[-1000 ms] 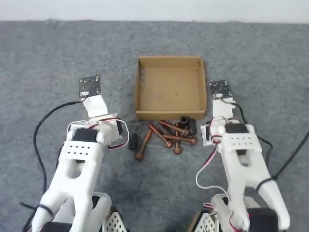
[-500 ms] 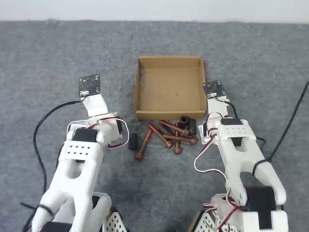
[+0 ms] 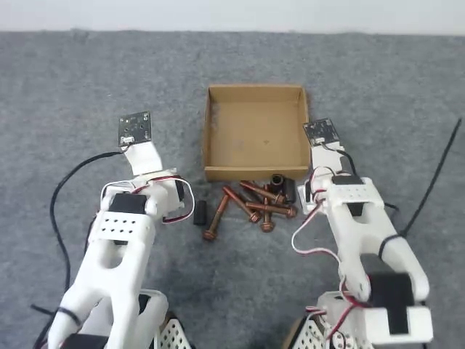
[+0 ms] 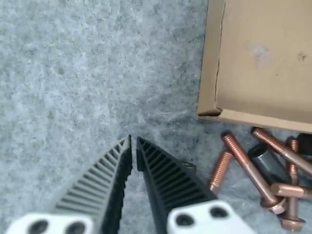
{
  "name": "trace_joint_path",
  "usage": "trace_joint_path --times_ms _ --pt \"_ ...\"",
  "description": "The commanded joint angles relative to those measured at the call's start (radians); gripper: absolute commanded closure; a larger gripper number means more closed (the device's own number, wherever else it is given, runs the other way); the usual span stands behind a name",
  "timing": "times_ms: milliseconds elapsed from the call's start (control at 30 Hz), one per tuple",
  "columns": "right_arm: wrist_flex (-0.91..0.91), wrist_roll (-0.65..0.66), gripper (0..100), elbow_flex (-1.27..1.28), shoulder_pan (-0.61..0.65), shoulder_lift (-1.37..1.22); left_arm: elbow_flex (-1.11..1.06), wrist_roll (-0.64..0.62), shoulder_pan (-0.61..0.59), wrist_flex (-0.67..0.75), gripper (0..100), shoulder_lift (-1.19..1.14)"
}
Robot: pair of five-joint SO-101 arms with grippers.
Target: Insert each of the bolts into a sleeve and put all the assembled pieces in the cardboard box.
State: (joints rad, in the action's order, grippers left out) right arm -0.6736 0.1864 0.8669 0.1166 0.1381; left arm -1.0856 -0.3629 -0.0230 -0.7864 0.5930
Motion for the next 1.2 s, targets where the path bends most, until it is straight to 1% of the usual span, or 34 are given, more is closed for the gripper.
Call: trace_joint_path --times_ms 0,200,267,333,367,433,500,633,767,900,1000,1167 --pt "-0.039 0.014 87.2 -0.120 -0.010 -0.042 0.007 0.008 0.005 0.025 99 0.003" --pt "-0.091 0.014 87.5 -0.195 -0.012 -0.114 -0.002 0.008 0.005 0.026 99 0.003" --pt "-0.091 0.014 91.2 -0.195 -0.013 -0.114 -0.004 0.008 0.005 0.026 99 0.003" --pt "-0.091 0.014 98.9 -0.195 -0.013 -0.114 -0.004 0.008 0.005 0.026 99 0.003" --pt "-0.091 0.014 99.7 -0.195 -0.013 -0.114 -0.004 0.008 0.005 0.026 99 0.003" --pt "-0.105 0.014 97.2 -0.195 -0.013 -0.114 -0.005 0.008 0.005 0.026 99 0.003" --pt "-0.116 0.014 98.6 -0.195 -0.016 -0.114 -0.005 0.008 0.005 0.026 99 0.003" --pt "-0.119 0.005 99.2 -0.196 -0.077 -0.101 -0.007 0.008 0.005 0.026 99 0.003" --pt "-0.180 0.003 99.2 -0.169 -0.127 -0.018 -0.007 0.009 0.005 0.028 99 0.003" --pt "-0.183 0.003 99.2 -0.074 -0.168 0.099 -0.007 0.009 0.005 0.028 99 0.003" --pt "-0.170 0.003 99.2 -0.005 -0.219 0.191 -0.024 0.009 0.005 0.068 99 0.003" --pt "-0.117 0.012 99.2 0.117 -0.278 0.271 -0.096 0.009 0.005 0.193 99 0.009"
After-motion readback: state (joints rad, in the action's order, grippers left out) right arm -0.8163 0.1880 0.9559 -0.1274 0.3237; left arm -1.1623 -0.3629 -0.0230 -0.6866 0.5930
